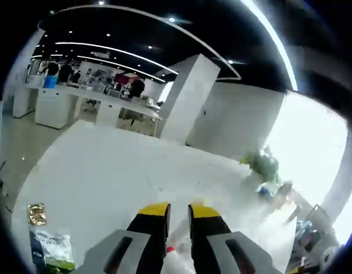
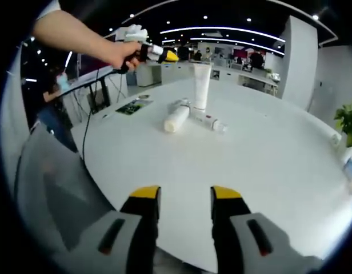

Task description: Arrange the skincare products in the storage area until every visible bottle or jar stands upright without overlapping.

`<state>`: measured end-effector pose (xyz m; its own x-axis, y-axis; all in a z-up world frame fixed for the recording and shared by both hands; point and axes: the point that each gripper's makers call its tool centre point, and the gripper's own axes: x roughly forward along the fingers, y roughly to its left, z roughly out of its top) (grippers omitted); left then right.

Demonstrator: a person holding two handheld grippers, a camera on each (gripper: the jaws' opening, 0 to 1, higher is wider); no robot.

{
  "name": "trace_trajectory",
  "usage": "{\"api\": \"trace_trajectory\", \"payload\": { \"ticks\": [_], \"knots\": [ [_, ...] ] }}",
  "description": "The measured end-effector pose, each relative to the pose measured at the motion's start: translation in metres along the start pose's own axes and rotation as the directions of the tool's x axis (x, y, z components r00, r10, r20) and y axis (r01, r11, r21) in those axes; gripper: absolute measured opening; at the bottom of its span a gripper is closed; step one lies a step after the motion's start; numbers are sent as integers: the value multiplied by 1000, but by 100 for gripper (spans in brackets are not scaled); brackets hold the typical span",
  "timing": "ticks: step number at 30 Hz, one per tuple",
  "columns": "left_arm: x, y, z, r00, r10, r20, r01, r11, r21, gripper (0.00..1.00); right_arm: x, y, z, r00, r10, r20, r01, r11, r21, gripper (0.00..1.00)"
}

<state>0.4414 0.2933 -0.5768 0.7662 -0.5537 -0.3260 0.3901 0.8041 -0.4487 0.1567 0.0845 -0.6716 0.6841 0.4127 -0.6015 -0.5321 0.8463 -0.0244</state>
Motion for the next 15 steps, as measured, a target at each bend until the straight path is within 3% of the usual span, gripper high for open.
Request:
{"api": "trace_trajectory", "payload": {
  "ticks": [2,5,8,15],
  "knots": [
    [6,4,-29,994,57,-91,-57,998,3,19,0,0,0,1000,0,1,0,1000,-1,36],
    [10,4,-48,985,88,-145,-85,996,27,27,0,0,0,1000,-1,0,1,1000,-2,36],
    [15,3,-81,960,124,-253,-123,992,19,32,0,-1,-1,1000,-3,-5,3,1000,-2,36],
    [21,7,-125,906,212,-367,-185,977,109,43,0,-3,-1,1000,-14,-4,14,1000,3,36]
  ]
}}
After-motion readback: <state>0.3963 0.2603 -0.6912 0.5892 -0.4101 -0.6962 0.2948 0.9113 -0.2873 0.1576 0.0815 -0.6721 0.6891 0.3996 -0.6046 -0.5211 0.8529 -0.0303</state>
